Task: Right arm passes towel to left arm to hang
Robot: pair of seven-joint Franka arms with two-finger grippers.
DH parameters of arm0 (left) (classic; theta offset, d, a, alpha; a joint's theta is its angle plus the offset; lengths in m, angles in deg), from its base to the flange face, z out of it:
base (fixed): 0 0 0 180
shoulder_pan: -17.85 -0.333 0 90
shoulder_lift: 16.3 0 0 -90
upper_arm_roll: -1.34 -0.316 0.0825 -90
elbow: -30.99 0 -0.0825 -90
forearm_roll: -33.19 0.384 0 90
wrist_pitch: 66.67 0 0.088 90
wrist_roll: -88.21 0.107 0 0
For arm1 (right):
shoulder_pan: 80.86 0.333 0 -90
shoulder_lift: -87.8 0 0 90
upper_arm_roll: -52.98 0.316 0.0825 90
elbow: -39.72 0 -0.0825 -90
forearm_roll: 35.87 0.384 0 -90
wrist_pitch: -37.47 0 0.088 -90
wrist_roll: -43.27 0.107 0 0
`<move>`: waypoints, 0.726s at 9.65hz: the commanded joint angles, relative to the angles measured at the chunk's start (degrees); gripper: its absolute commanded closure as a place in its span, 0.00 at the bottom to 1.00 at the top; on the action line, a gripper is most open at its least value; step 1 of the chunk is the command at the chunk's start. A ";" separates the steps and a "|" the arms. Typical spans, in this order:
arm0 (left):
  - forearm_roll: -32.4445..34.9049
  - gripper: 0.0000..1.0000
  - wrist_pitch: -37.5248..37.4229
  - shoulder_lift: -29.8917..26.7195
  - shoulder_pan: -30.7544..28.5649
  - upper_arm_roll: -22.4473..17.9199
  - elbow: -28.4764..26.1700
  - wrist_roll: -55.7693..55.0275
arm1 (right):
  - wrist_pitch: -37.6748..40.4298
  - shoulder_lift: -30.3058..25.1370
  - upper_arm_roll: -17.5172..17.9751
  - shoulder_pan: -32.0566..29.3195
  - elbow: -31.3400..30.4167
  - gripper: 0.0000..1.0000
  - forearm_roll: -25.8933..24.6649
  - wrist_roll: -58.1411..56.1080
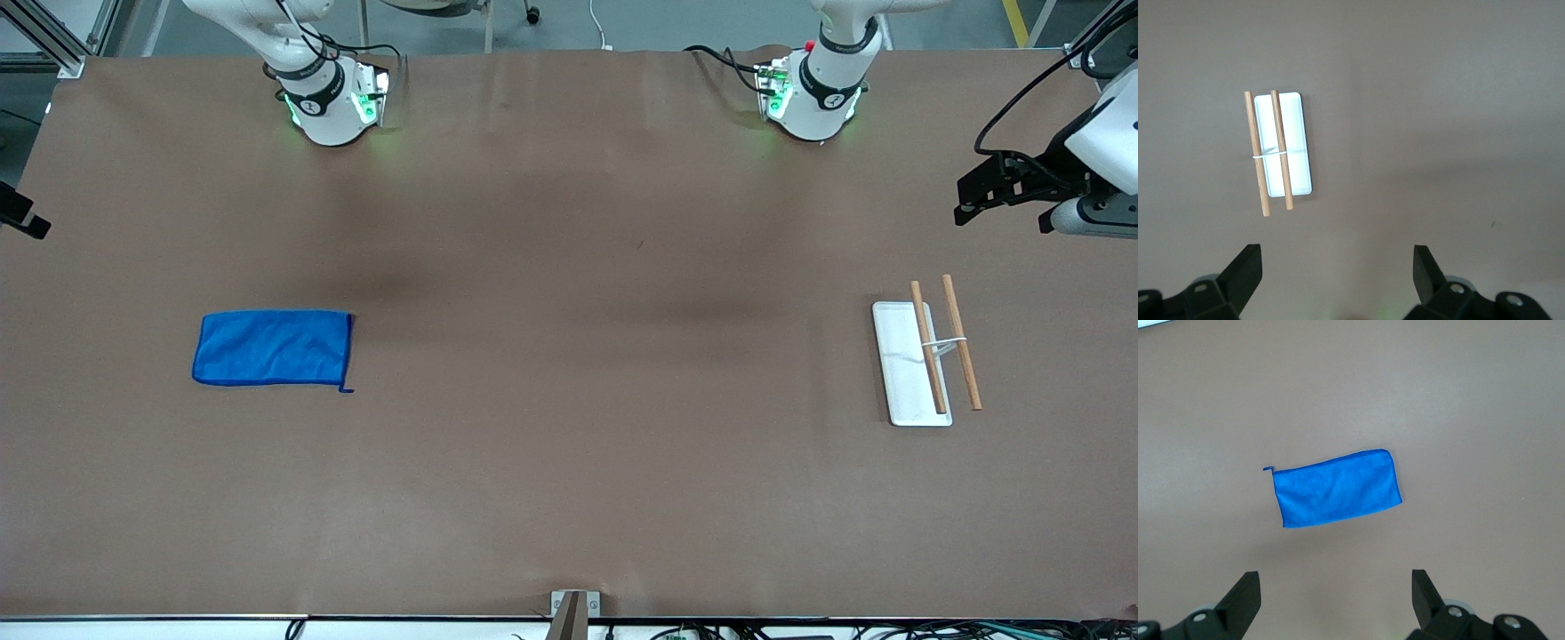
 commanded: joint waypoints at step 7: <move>0.93 0.00 -2.56 1.81 -0.11 -0.07 -0.08 0.46 | 1.63 -0.03 1.05 0.41 -1.89 0.00 -1.82 -1.74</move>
